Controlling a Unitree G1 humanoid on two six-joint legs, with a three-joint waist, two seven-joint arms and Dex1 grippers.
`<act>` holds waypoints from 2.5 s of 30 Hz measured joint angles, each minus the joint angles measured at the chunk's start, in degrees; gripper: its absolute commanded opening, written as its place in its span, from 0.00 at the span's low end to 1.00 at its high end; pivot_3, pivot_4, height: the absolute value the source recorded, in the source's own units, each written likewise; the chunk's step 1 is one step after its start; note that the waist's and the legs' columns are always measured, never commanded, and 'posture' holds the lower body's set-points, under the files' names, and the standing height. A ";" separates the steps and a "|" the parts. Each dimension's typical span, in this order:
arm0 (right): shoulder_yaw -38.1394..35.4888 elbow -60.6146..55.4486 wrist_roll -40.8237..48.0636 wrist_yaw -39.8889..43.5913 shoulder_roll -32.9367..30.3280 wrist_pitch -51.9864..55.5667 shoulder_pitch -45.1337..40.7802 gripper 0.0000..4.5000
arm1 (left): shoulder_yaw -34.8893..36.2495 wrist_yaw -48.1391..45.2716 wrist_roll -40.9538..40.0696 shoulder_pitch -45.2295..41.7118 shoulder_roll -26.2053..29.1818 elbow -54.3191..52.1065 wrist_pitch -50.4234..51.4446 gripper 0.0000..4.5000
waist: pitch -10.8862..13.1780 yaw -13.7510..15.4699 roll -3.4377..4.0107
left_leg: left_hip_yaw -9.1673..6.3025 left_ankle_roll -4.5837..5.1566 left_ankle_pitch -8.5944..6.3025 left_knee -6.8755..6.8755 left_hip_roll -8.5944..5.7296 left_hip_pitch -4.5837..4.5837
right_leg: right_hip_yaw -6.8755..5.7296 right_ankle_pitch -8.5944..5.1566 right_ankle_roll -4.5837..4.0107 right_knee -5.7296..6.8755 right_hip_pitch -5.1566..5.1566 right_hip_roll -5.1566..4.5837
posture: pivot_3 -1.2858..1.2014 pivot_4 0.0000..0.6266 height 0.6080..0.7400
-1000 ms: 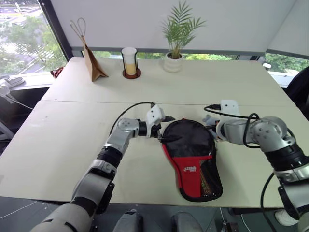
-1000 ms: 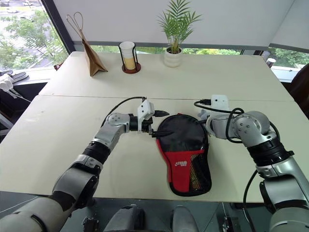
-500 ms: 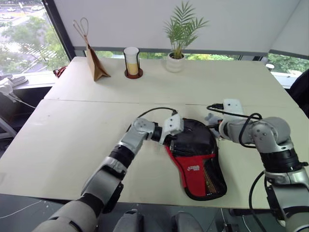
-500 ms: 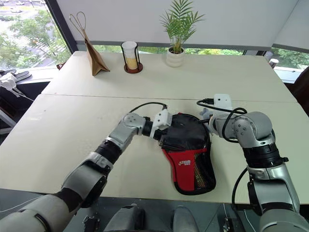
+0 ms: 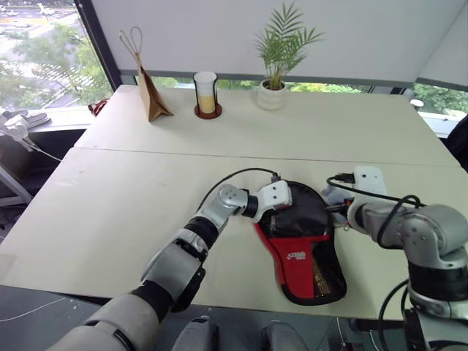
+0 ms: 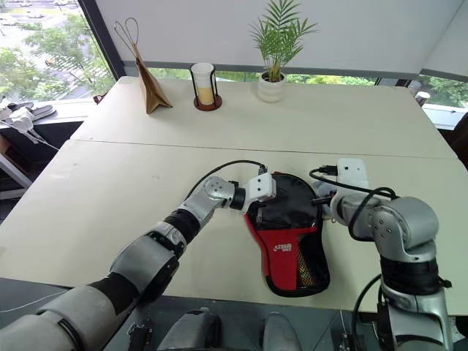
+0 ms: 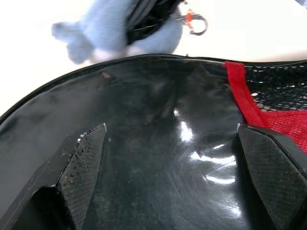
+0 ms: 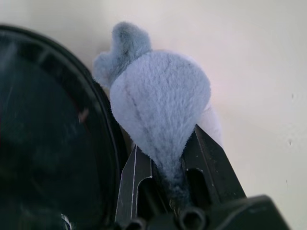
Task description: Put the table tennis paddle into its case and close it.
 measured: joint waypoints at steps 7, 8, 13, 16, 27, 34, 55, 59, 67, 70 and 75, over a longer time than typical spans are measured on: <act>-1.55 -5.22 2.02 4.43 -5.74 -0.16 7.08 0.00 | 0.03 0.69 0.62 0.04 -0.28 0.02 0.81 1.00 | -0.05 0.06 -0.10 | -0.13 0.10 -0.03 0.00 -0.06 0.24 | -0.04 0.00 0.01 -0.04 0.33 -0.01 | 0.52 0.24 1.00; -1.60 -5.89 2.48 4.94 -6.50 -0.19 8.01 0.00 | 0.03 0.74 0.72 0.05 -0.38 0.01 0.83 1.00 | -0.05 0.09 -0.11 | -0.16 0.10 -0.03 0.00 -0.06 0.26 | -0.04 0.00 0.01 -0.06 0.38 -0.01 | 0.52 0.24 1.00; -1.95 -9.38 3.94 7.24 -9.17 -0.35 12.04 0.00 | 0.04 0.96 0.85 0.23 -0.61 0.02 1.10 1.00 | -0.02 0.25 -0.15 | -0.29 0.16 -0.07 -0.05 -0.09 0.53 | -0.08 -0.01 0.01 -0.26 0.73 0.00 | 0.52 0.24 1.00; -2.43 -11.25 4.45 8.02 -10.34 -0.60 14.16 0.00 | 0.04 1.01 0.87 0.25 -0.68 0.01 1.18 1.00 | -0.02 0.49 -0.16 | -0.29 0.17 -0.08 -0.06 -0.10 0.58 | -0.08 -0.01 0.01 -0.27 0.77 -0.01 | 0.52 0.24 1.00; -5.37 -17.85 4.93 8.80 -10.59 -0.82 21.75 0.00 | 0.12 1.30 0.90 0.39 -0.63 0.01 1.59 1.00 | -0.04 1.65 -0.27 | -0.40 0.20 -0.10 -0.07 -0.14 0.64 | -0.07 -0.01 0.01 -0.38 0.94 -0.01 | 0.52 0.24 1.00; -6.15 -20.10 5.93 6.30 -7.52 -0.98 24.16 0.00 | 0.12 1.35 0.96 0.48 -0.62 0.13 1.99 1.00 | -0.07 1.51 -0.52 | -0.46 0.22 -0.11 -0.13 -0.14 0.87 | -0.08 -0.01 0.02 -0.46 1.17 0.01 | 0.52 0.24 1.00; -0.63 -17.00 62.19 -43.62 -16.36 -40.30 40.70 0.00 | 0.18 2.11 1.98 0.63 -0.79 0.74 2.05 1.00 | -0.74 1.45 -1.59 | -0.67 0.23 -0.12 -0.23 -0.05 1.02 | -0.11 -0.05 0.03 -0.63 1.48 0.11 | 0.52 0.24 1.00; 4.38 -22.18 62.73 -48.12 -20.00 -52.58 45.20 0.00 | 0.19 2.42 2.00 0.73 -0.83 0.86 2.04 1.00 | -0.74 1.43 -1.61 | -0.71 0.25 -0.13 -0.19 -0.07 1.08 | -0.15 -0.06 0.04 -0.66 1.59 0.17 | 0.52 0.24 1.00; 7.59 -26.85 63.35 -45.69 -30.79 -63.41 52.63 0.00 | 0.19 2.76 2.12 0.86 -1.00 1.03 1.84 1.00 | -0.72 1.54 -1.64 | -0.76 0.26 -0.13 -0.19 -0.08 1.19 | -0.16 -0.06 0.06 -0.71 1.73 0.21 | 0.52 0.24 1.00; 7.32 -28.09 63.51 -43.42 -35.48 -65.61 56.27 0.00 | 0.18 2.92 2.18 0.89 -1.12 1.06 1.79 1.00 | -0.72 1.59 -1.64 | -0.82 0.26 -0.13 -0.18 -0.10 1.19 | -0.16 -0.07 0.06 -0.76 1.78 0.20 | 0.52 0.24 1.00; 4.16 -29.44 63.89 -38.95 -42.73 -67.62 63.88 0.00 | 0.17 3.07 2.24 0.96 -1.33 1.08 1.71 1.00 | -0.71 1.62 -1.65 | -1.08 0.26 -0.13 -0.17 -0.15 1.14 | -0.18 -0.07 0.06 -1.05 1.96 0.23 | 0.52 0.24 1.00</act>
